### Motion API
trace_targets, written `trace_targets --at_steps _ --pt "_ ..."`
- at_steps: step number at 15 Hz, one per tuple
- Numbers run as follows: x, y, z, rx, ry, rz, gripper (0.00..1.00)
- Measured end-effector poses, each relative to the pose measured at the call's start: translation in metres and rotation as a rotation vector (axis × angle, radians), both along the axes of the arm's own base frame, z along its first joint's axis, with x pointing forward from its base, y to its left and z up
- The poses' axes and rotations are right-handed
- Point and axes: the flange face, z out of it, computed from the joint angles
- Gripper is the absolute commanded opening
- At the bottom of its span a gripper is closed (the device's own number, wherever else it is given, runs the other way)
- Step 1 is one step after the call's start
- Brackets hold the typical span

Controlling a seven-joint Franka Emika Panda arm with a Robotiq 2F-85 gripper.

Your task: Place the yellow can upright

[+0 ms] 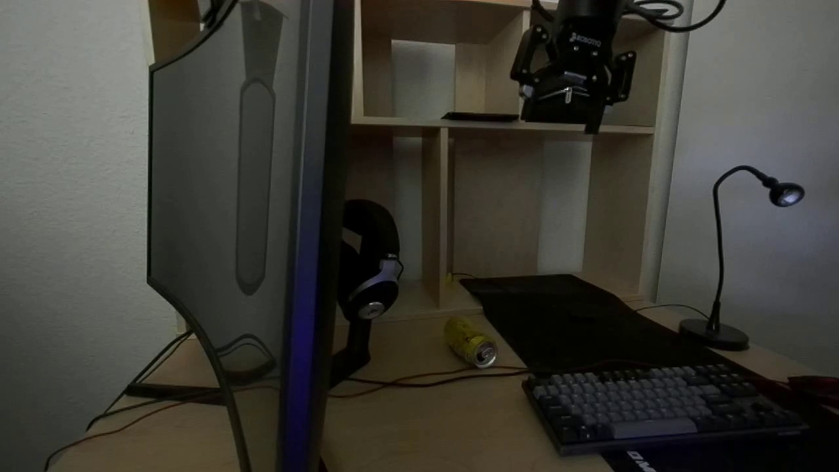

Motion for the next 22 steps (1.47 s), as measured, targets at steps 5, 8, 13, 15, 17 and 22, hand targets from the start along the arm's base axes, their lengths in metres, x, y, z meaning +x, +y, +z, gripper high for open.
trace_targets --at_steps 5,8,13,15,17,22 --pt "0.016 0.001 0.017 -0.010 -0.207 0.066 1.00" --pt "0.015 0.002 0.016 -0.010 -0.192 0.061 1.00" --pt "0.007 0.004 0.010 0.021 -0.095 0.049 1.00" --pt "0.003 0.007 0.011 0.041 -0.056 0.055 1.00" --pt "0.003 0.007 0.012 0.043 -0.053 0.056 1.00" --pt "0.003 0.007 0.012 0.044 -0.052 0.056 1.00"
